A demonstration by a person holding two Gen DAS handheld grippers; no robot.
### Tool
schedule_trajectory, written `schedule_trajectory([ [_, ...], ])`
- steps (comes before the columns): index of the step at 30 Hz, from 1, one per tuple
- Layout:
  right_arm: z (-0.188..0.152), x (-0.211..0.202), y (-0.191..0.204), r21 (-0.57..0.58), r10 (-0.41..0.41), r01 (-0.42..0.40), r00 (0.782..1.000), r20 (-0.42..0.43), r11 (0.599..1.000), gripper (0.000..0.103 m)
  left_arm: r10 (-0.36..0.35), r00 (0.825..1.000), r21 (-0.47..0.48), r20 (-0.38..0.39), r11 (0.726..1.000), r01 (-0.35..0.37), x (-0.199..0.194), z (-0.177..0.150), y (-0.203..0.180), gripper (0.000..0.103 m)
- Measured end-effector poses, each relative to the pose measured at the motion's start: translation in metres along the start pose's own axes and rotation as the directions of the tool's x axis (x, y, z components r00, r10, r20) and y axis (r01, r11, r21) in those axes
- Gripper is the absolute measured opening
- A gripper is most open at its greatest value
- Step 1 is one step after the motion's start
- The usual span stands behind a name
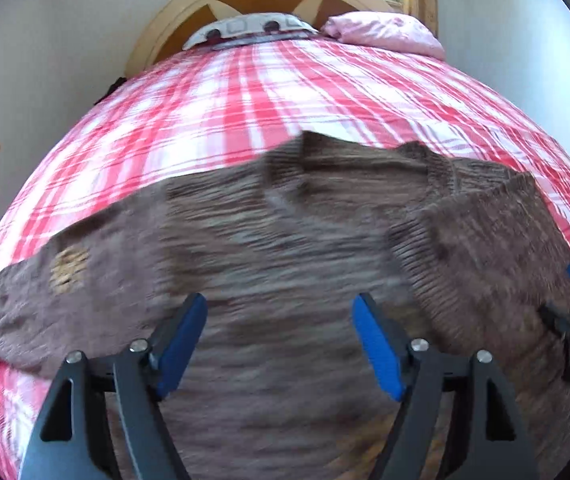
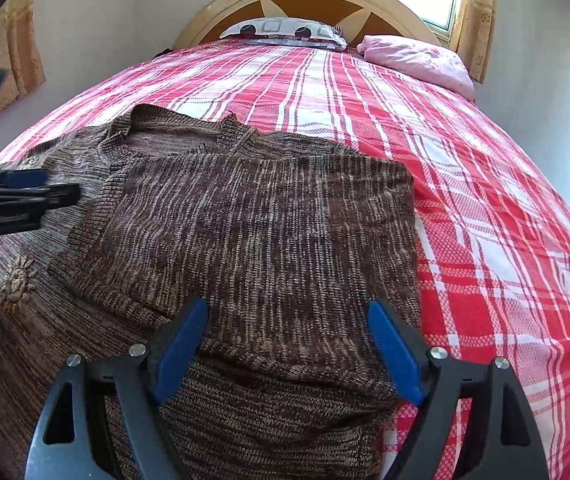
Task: Fold small clothes
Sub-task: 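Move the left gripper over to the other sleeve's cuff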
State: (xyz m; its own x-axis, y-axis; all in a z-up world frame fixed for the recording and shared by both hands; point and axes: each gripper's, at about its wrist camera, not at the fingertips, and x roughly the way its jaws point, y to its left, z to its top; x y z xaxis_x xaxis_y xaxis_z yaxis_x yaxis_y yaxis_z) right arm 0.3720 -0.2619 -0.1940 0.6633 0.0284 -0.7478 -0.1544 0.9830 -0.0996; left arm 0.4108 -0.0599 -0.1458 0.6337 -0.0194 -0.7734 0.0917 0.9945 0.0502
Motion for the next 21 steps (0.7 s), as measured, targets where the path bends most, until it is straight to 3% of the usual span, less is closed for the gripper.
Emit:
schedule_trajectory([
  [7,-0.001,-0.001,0.003,-0.009,-0.022,0.022,1.0,0.008,1.0,0.086,0.073,0.997,-0.117,0.011,0.991,-0.071,-0.028,-0.035,0.099,0.086],
  [14,-0.001,-0.002,0.003,-0.012,-0.027,0.028,1.0,0.011,1.0,0.086,0.143,0.99,-0.273,-0.006,0.952,-0.14,-0.039,-0.068,0.189,0.086],
  [17,-0.001,-0.002,0.002,-0.014,-0.03,0.03,0.999,0.012,0.999,0.086,0.166,0.986,-0.366,-0.021,0.916,-0.162,-0.039,-0.077,0.225,0.086],
  [21,-0.001,-0.002,0.003,-0.016,-0.035,0.036,0.999,0.014,0.999,0.086,0.135,0.99,-0.525,-0.044,0.84,-0.138,-0.031,-0.089,0.266,0.085],
])
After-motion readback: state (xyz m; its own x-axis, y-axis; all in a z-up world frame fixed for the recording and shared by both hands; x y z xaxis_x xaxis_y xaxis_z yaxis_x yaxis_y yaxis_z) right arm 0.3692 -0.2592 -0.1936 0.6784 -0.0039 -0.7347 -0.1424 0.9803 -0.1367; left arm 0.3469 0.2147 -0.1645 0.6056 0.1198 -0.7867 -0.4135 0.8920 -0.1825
